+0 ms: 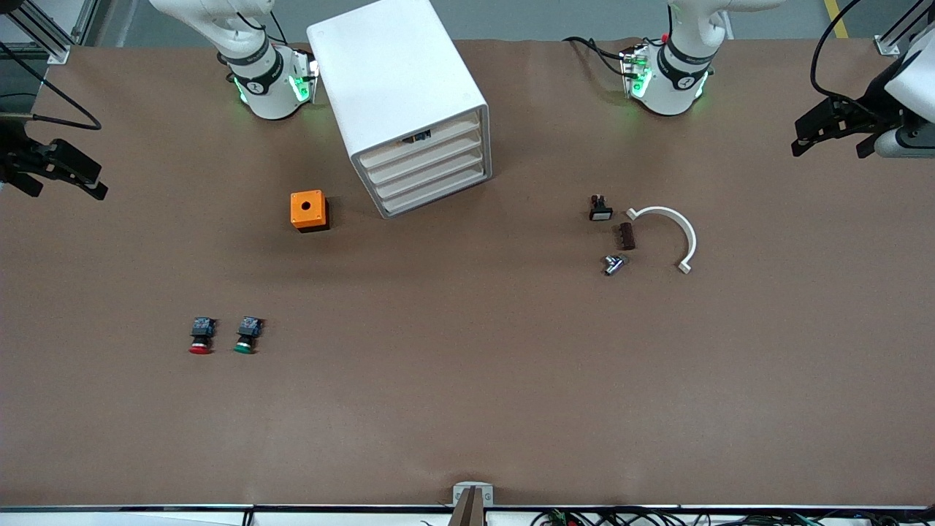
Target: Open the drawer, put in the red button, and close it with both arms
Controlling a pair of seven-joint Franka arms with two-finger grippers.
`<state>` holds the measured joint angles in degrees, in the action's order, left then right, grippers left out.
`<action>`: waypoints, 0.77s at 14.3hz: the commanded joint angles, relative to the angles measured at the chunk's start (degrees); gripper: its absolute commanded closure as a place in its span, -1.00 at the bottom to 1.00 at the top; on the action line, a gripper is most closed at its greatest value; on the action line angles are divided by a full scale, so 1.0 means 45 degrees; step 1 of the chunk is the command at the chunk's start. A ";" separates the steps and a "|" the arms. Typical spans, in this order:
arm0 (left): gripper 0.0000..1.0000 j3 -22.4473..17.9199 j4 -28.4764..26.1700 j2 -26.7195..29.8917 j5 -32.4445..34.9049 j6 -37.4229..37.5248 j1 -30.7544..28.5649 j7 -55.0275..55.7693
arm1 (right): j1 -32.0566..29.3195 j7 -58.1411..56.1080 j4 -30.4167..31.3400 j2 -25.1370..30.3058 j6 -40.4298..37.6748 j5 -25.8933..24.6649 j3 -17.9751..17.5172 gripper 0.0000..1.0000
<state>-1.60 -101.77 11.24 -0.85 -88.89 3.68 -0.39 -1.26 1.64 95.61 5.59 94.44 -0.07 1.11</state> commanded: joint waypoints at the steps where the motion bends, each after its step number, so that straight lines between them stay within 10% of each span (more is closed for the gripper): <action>1: -1.00 0.0063 0.0193 0.0021 0.0208 0.0242 0.0023 0.0126 | -0.0286 0.0104 0.0180 0.0203 -0.0031 0.0016 -0.0207 -1.00; 11: -1.00 0.0005 0.0154 -0.0796 0.0169 0.0281 -0.0056 0.0145 | -0.0384 0.0006 0.1545 0.0126 0.1314 0.0036 -0.0188 -1.00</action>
<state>-1.71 -101.94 10.17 -0.85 -88.41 3.41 -0.39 -1.71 1.64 99.81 5.51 97.98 -0.07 1.22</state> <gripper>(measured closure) 0.000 0.000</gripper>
